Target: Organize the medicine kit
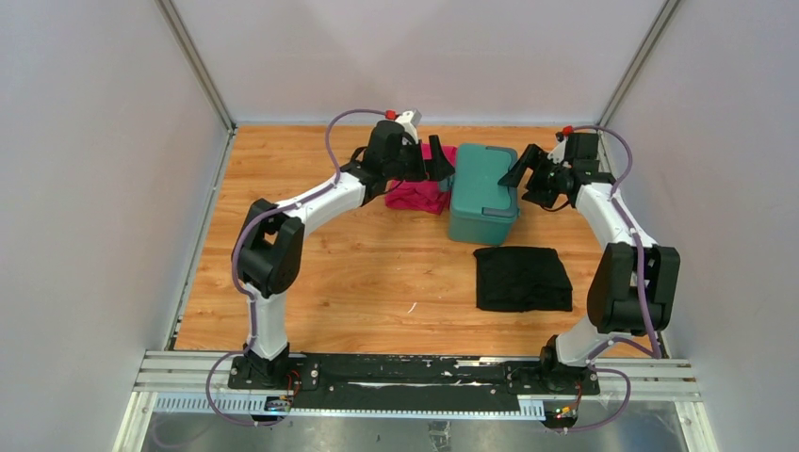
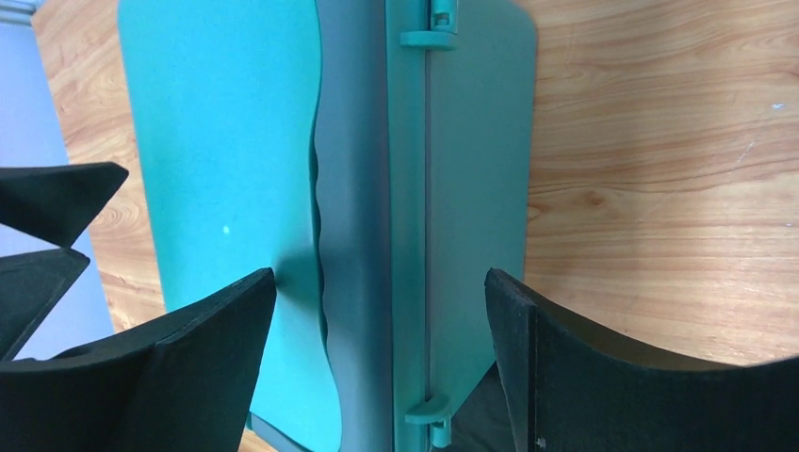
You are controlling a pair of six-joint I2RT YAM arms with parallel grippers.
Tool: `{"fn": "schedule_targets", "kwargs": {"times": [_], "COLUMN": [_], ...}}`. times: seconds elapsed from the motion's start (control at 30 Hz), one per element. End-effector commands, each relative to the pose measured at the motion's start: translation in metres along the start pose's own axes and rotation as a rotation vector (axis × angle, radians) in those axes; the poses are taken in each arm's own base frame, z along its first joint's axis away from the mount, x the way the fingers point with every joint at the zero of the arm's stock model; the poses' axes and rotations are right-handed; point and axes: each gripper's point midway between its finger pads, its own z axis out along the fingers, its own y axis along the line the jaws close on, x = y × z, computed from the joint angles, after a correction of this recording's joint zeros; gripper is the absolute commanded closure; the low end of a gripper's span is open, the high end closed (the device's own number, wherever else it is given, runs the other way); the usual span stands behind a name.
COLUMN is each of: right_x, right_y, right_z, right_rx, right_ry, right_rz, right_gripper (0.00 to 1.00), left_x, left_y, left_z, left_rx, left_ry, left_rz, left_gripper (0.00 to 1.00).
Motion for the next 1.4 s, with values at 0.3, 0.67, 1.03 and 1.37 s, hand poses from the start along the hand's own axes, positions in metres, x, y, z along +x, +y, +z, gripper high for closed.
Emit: {"fn": "schedule_targets", "kwargs": {"times": [0.3,0.67,1.03,1.37], "right_x": [0.014,0.020,0.021,0.024], "right_y": [0.003,0.001,-0.001,-0.005], "right_z": [0.010,0.013,0.014,0.015], "right_rx": [0.014,0.014,0.035,0.056], "right_ry": [0.070,0.096,0.115,0.132], "right_rz": [-0.041,-0.020,-0.002,0.010], "right_gripper": [0.16,0.22,0.29,0.31], "left_x": [0.027,0.053,0.067,0.073], "left_y": [0.000,-0.003,0.002,-0.001], "left_z": [0.029,0.043,0.037,0.036], "left_rx": [0.066,0.072,-0.050,-0.110], "left_ry": [0.099,0.171,0.235,0.264], "left_rz": [-0.126,-0.170,-0.110,-0.020], "left_gripper": [0.00,0.00,0.09,0.18]}}
